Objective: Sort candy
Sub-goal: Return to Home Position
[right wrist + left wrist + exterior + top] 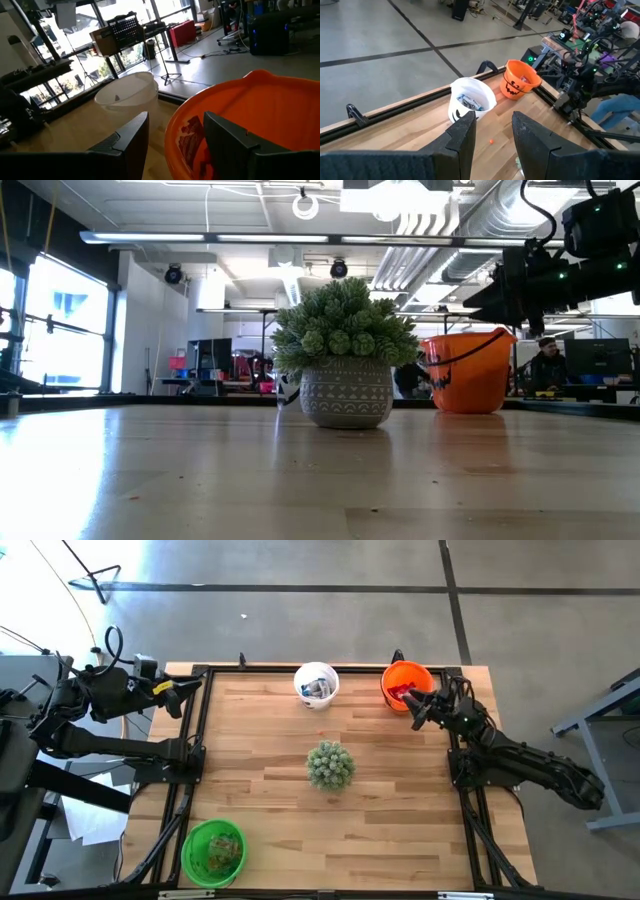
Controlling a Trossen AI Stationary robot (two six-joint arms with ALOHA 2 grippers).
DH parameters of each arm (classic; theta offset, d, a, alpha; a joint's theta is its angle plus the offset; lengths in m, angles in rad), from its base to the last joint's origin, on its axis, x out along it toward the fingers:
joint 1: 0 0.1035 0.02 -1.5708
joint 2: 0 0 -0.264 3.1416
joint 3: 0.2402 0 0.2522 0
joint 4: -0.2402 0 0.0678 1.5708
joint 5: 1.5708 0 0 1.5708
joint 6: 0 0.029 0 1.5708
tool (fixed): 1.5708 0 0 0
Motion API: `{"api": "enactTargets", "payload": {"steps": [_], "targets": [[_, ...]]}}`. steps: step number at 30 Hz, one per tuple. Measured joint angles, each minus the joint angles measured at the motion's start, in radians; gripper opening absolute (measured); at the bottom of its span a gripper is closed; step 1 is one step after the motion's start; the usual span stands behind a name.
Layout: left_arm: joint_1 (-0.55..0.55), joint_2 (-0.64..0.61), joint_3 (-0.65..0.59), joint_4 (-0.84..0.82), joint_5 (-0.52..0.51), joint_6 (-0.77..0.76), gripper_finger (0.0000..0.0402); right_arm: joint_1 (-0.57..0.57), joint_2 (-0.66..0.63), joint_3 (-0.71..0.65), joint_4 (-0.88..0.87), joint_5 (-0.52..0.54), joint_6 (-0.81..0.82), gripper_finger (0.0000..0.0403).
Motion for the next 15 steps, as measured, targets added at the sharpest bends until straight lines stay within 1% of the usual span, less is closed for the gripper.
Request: {"api": "enactTargets", "payload": {"steps": [5, 11, 15], "targets": [[0.000, 0.000, 0.000, 0.000, 0.000, 0.000, 0.0117, 0.000, 0.000, 0.000, -0.050, 0.001, -0.008, 0.0183], [0.000, 0.000, 0.000, 0.000, 0.001, 0.000, 0.0117, 0.000, 0.000, 0.000, -0.056, 0.028, -0.049, 0.0183], [0.000, 0.000, 0.000, 0.000, 0.026, 0.001, 0.0117, 0.000, -0.001, 0.001, -0.088, 0.029, -0.075, 0.0183]]}}
